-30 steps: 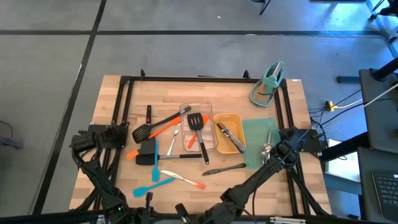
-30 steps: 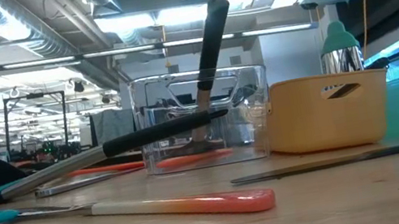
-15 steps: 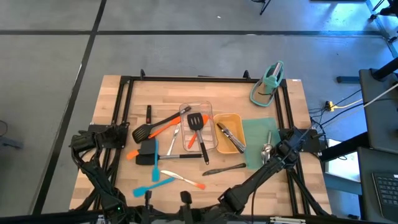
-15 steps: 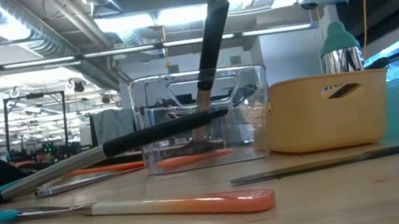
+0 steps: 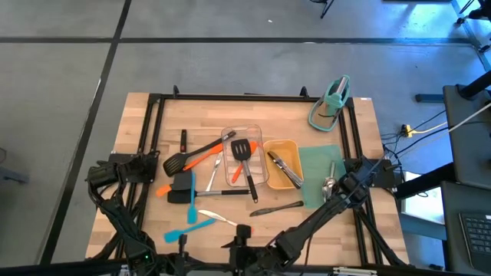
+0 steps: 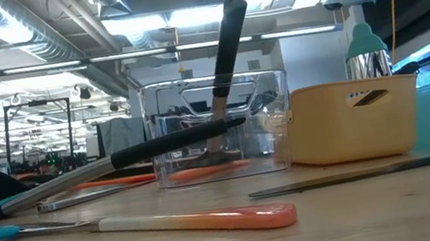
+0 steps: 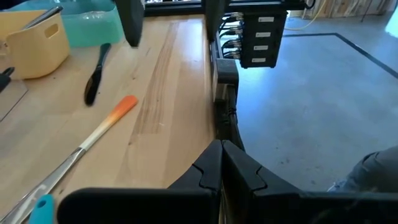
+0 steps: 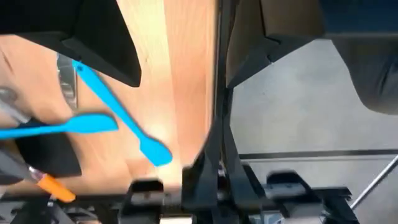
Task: Pick & Place Kitchen Items
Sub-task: Put the orange table knife into the yellow bin
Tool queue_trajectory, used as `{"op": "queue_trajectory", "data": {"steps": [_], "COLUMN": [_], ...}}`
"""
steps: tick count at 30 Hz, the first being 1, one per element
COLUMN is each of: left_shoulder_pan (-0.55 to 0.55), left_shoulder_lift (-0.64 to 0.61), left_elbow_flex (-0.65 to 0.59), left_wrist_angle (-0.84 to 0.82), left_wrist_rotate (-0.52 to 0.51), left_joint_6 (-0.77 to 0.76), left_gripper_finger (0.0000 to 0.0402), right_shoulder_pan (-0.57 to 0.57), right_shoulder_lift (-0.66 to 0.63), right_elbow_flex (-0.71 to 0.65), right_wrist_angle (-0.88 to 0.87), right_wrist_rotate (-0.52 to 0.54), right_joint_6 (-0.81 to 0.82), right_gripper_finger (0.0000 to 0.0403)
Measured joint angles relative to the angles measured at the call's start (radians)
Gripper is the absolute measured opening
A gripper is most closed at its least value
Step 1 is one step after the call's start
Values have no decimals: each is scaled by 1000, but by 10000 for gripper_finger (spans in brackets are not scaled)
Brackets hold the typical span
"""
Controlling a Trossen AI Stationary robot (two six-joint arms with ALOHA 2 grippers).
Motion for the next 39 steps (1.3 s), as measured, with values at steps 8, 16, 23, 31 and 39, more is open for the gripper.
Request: {"op": "queue_trajectory", "data": {"steps": [8, 16, 23, 31, 39], "left_shoulder_pan": [3, 10, 10, 8, -1], "left_shoulder_lift": [0, 0, 0, 0, 0], "left_elbow_flex": [0, 0, 0, 0, 0], "left_wrist_angle": [-13, -24, -42, -47, -70], "left_wrist_rotate": [0, 1, 2, 9, 9], "left_joint_6": [-4, -6, -31, -49, -52], "left_gripper_finger": [2, 2, 2, 2, 2], "right_shoulder_pan": [-24, -65, -117, -86, -61], "right_shoulder_lift": [-1, -1, 0, 1, -1], "right_elbow_flex": [-49, -36, -40, -427, -849], "right_wrist_angle": [34, 87, -37, 745, 1649], "right_wrist_rotate": [-1, 10, -98, 156, 53], "right_joint_6": [58, 220, 238, 39, -291], "right_gripper_finger": [238, 238, 238, 238, 238]}}
